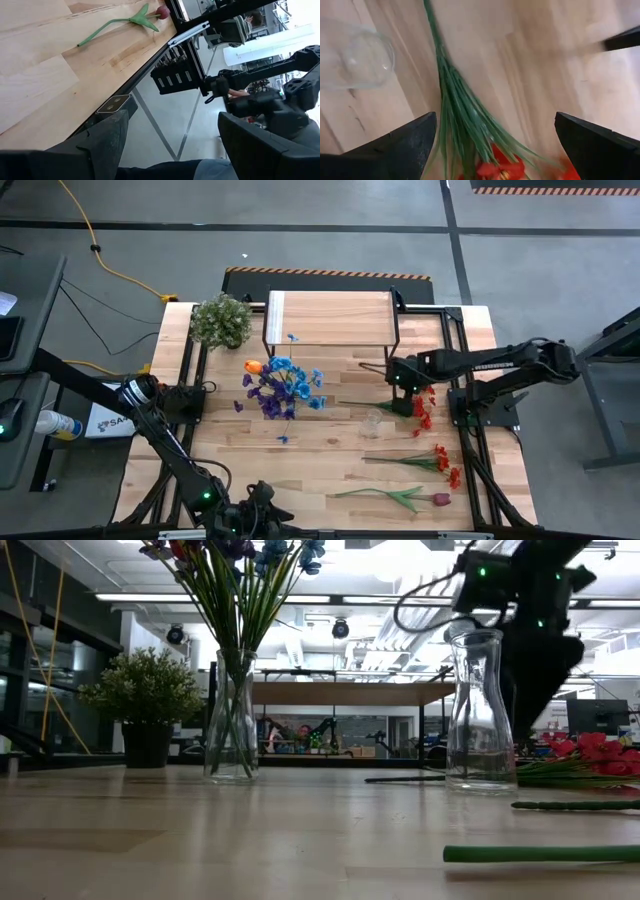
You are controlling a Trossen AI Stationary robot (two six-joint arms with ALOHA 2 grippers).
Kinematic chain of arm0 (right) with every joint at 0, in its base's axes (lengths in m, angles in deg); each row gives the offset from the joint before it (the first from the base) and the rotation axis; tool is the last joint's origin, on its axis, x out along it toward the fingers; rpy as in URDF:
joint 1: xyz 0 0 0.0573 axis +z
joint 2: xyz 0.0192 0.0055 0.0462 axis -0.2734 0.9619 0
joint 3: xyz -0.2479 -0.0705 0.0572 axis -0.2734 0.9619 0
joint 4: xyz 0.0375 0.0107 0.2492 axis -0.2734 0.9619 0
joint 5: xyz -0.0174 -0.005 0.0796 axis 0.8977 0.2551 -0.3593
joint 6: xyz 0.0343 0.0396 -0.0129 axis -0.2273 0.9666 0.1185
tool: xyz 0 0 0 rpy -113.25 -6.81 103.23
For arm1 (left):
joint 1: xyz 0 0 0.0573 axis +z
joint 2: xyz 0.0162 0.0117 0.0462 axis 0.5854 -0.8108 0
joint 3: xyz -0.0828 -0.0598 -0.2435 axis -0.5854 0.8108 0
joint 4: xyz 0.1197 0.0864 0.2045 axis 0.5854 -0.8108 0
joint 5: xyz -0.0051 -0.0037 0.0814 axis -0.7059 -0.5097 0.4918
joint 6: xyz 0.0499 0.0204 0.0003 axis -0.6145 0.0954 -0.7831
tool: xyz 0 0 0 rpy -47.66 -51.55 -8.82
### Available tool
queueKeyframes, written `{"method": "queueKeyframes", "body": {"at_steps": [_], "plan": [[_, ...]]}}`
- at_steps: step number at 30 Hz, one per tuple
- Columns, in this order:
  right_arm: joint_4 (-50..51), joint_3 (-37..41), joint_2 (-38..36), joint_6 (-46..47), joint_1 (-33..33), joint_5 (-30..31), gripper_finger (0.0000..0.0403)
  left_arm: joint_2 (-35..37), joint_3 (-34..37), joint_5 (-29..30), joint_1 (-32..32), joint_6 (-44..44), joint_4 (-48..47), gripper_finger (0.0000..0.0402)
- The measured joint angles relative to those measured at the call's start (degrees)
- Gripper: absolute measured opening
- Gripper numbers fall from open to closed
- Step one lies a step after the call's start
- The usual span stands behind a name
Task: Pick and place flowers into a vace then onto a shelf
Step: Put the top red flowers into the right transparent vase
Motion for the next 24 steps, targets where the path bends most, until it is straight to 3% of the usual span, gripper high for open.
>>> {"method": "queueKeyframes", "body": {"at_steps": [6, 13, 24], "plan": [[-4.41, 3.04, 2.0, -0.57, 1.34, 2.58, 0.0394, 0.0, 0.0, -0.02, 0.0, 0.0, 0.0, 0.034], [-9.93, 3.46, 2.86, -3.69, 2.57, 1.51, 0.0394, 0.0, 0.0, -0.04, 0.0, 0.39, 0.02, 0.034], [-14.81, 3.43, 12.39, -7.71, 2.92, 2.11, 0.0394, 0.0, 0.0, -0.07, 0.0, 0.47, 0.07, 0.034]]}}
